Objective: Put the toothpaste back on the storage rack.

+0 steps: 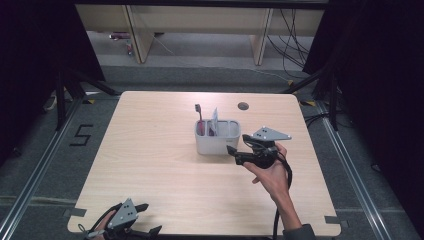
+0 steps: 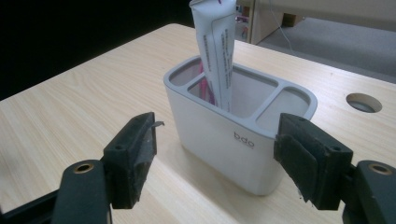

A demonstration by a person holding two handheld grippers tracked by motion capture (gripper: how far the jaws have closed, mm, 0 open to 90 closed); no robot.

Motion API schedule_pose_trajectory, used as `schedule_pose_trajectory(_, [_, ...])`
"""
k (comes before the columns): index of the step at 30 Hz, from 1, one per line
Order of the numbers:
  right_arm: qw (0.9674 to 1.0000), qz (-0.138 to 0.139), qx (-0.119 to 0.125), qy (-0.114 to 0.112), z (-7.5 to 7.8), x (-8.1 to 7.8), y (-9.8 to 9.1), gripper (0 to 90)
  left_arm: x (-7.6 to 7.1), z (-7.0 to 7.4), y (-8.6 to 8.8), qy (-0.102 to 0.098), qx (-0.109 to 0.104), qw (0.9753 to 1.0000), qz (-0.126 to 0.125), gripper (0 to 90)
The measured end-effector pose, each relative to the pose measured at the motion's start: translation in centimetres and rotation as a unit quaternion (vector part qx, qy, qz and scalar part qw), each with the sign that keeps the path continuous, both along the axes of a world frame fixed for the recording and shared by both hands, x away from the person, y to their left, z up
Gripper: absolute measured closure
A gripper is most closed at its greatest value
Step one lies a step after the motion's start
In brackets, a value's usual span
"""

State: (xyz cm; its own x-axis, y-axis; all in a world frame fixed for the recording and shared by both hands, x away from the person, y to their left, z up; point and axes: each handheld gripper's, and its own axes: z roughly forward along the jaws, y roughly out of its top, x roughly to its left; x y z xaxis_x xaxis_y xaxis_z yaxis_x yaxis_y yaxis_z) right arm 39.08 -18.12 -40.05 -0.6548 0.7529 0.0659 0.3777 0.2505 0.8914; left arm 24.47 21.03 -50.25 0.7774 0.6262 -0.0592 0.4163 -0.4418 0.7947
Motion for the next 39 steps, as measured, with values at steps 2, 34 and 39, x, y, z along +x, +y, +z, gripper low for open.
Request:
schedule_pose_trajectory(2, [1.0000,-0.003,-0.001,-0.003,-0.1,-0.2,-0.2,29.3,0.0,0.0,0.0,0.000,0.000,1.0000,0.001,17.9])
schedule_pose_trajectory(34, [0.9997,-0.016,0.012,0.015,-1.5,-3.8,-3.2,24.1,-0.1,0.1,-0.1,-0.005,-0.006,1.0000,0.003,17.9])
schedule_pose_trajectory(39, [0.9995,-0.014,0.010,0.026,-1.8,-4.6,-3.4,24.3,0.0,0.1,-0.2,-0.005,-0.011,0.9999,0.003,17.9])
